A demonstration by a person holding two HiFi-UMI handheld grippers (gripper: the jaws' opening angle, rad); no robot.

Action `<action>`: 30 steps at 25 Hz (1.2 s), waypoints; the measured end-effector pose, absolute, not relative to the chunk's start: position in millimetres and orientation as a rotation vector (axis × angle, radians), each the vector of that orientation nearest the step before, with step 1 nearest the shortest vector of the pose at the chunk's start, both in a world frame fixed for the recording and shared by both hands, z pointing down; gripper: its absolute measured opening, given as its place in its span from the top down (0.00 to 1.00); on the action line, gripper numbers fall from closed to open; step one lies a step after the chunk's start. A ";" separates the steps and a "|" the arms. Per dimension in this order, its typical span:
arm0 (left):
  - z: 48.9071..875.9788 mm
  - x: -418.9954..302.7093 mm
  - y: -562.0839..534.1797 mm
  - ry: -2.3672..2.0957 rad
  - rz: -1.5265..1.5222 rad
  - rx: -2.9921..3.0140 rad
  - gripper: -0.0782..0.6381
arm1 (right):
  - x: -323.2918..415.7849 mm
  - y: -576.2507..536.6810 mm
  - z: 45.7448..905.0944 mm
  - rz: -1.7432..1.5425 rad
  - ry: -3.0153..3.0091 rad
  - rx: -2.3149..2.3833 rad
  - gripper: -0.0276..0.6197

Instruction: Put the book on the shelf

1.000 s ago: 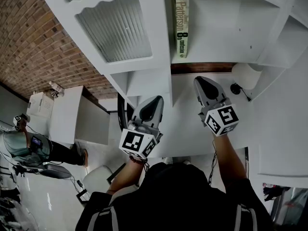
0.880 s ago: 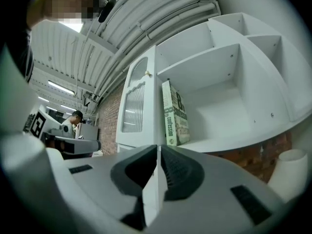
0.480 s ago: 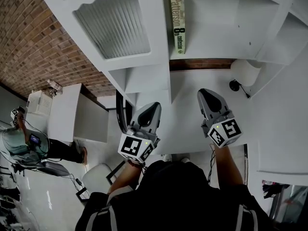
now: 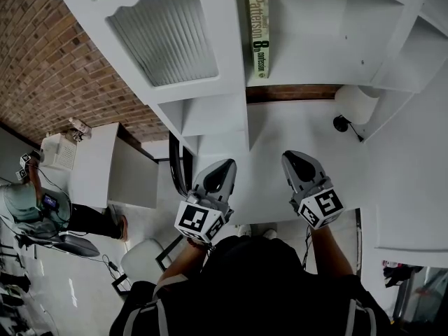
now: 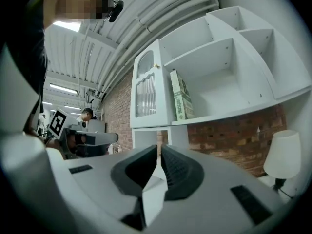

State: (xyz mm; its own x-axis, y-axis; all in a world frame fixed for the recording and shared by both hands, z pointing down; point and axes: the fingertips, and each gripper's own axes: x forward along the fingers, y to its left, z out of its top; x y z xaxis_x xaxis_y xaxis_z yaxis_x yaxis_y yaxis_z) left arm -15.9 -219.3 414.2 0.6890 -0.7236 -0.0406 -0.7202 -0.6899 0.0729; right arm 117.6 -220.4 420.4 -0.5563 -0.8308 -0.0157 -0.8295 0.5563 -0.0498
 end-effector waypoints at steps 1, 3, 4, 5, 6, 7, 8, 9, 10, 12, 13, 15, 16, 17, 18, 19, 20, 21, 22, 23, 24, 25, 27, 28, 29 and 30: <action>416.4 -14.7 -218.0 -1.204 -0.098 2.841 0.87 | 115.7 -217.7 423.0 -0.069 2.741 -1.455 0.89; 419.8 -13.0 -216.0 -1.186 -0.090 2.843 0.87 | 112.8 -212.1 427.3 -0.081 2.753 -1.447 0.89; 421.1 -12.8 -215.0 -1.180 -0.085 2.843 0.87 | 112.0 -209.0 429.5 -0.086 2.760 -1.444 0.89; 421.9 -12.9 -213.9 -1.176 -0.083 2.843 0.87 | 111.8 -205.9 431.6 -0.092 2.767 -1.441 0.89; 422.7 -13.5 -212.8 -1.174 -0.081 2.843 0.87 | 111.7 -203.1 433.6 -0.101 2.773 -1.439 0.89; 424.4 -14.3 -211.8 -1.172 -0.076 2.842 0.87 | 111.7 -200.7 435.3 -0.111 2.777 -1.436 0.89; 426.7 -15.5 -211.0 -1.171 -0.066 2.838 0.87 | 111.6 -198.9 436.6 -0.120 2.780 -1.434 0.89; 429.2 -17.0 -210.5 -1.170 -0.057 2.834 0.87 | 111.6 -197.6 437.6 -0.129 2.780 -1.432 0.89; 431.3 -18.6 -210.2 -1.171 -0.049 2.830 0.87 | 111.6 -196.3 438.3 -0.137 2.778 -1.432 0.89; 435.7 -21.4 -208.8 -1.172 -0.039 2.823 0.87 | 112.3 -193.3 439.4 -0.159 2.768 -1.433 0.89; 438.8 -22.6 -207.5 -1.170 -0.034 2.816 0.87 | 112.4 -191.4 440.7 -0.171 2.764 -1.431 0.89; 445.8 -24.7 -204.4 -1.162 -0.020 2.804 0.87 | 111.3 -187.9 445.4 -0.196 2.765 -1.429 0.89; 448.5 -25.6 -203.1 -1.159 -0.013 2.804 0.87 | 110.4 -186.4 448.4 -0.209 2.767 -1.431 0.89; 450.0 -26.4 -202.4 -1.159 -0.008 2.809 0.87 | 109.7 -185.1 451.2 -0.223 2.766 -1.435 0.89; 451.3 -27.2 -202.0 -1.160 -0.003 2.812 0.87 | 109.2 -183.7 453.6 -0.239 2.761 -1.439 0.89; 453.1 -27.9 -201.4 -1.159 0.000 2.807 0.87 | 109.1 -182.1 455.8 -0.254 2.755 -1.443 0.89; 455.3 -28.5 -200.8 -1.156 0.000 2.797 0.87 | 109.1 -180.3 457.7 -0.267 2.750 -1.444 0.89; 457.7 -28.7 -200.3 -1.153 -0.001 2.787 0.87 | 109.2 -178.4 459.4 -0.276 2.748 -1.442 0.89; 459.5 -28.5 -200.0 -1.152 -0.005 2.780 0.87 | 109.2 -176.6 460.6 -0.282 2.748 -1.440 0.89; 460.8 -27.8 -199.8 -1.152 -0.008 2.777 0.87 | 109.2 -174.8 461.6 -0.290 2.747 -1.439 0.89; 462.8 -27.0 -199.2 -1.148 -0.007 2.776 0.87 | 109.5 -173.3 462.8 -0.302 2.741 -1.440 0.89; 465.6 -26.1 -198.2 -1.140 -0.001 2.774 0.87 | 110.4 -172.2 464.5 -0.318 2.729 -1.443 0.89; 469.6 -24.7 -196.9 -1.124 0.008 2.768 0.87 | 111.4 -171.0 467.1 -0.346 2.709 -1.449 0.89; 470.6 -24.4 -197.1 -1.118 0.008 2.767 0.87 | 111.4 -170.7 468.5 -0.350 2.711 -1.457 0.89; 471.3 -24.2 -197.8 -1.114 0.008 2.767 0.87 | 111.7 -170.6 470.2 -0.350 2.717 -1.466 0.89; 472.1 -24.1 -198.8 -1.112 0.009 2.767 0.87 | 112.0 -170.7 471.6 -0.349 2.721 -1.472 0.89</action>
